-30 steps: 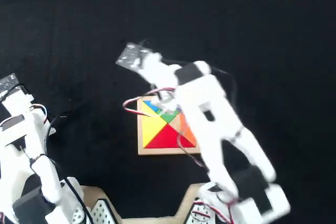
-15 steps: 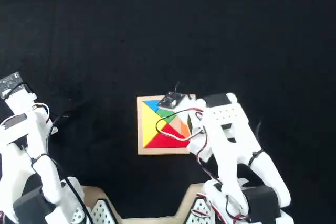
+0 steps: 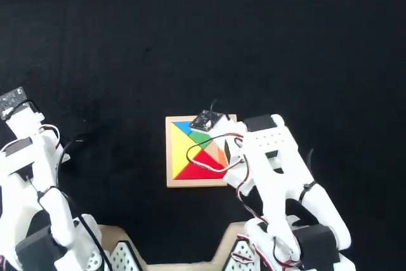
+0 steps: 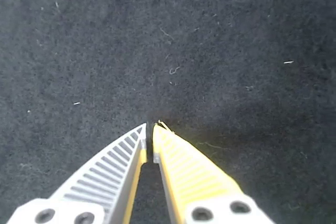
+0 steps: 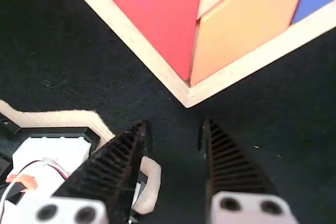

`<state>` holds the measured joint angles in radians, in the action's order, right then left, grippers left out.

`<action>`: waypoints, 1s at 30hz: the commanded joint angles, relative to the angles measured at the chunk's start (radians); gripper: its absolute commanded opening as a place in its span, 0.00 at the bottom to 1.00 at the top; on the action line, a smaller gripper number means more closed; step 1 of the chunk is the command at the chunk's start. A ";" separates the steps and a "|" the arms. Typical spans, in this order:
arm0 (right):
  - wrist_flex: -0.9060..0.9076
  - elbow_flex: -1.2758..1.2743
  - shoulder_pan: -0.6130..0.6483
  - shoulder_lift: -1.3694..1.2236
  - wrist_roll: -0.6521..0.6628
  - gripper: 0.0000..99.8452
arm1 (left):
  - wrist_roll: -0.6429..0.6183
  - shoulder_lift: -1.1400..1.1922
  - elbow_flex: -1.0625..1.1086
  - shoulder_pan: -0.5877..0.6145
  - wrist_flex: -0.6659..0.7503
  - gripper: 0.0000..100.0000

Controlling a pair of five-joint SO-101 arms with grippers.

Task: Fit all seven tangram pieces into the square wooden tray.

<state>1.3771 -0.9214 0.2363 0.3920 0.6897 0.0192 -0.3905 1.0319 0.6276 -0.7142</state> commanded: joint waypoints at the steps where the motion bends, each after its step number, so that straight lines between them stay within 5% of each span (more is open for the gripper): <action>1: -0.008 0.001 0.014 0.021 0.005 0.16 | 0.003 -0.014 -0.004 -0.008 0.008 0.03; 30: -0.258 -0.148 0.012 0.019 0.003 0.16 | 0.003 -0.014 -0.004 -0.008 0.008 0.03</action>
<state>1.1515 -1.0671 0.2363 0.3920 0.6897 0.0192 -0.3905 1.0319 0.6276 -0.7142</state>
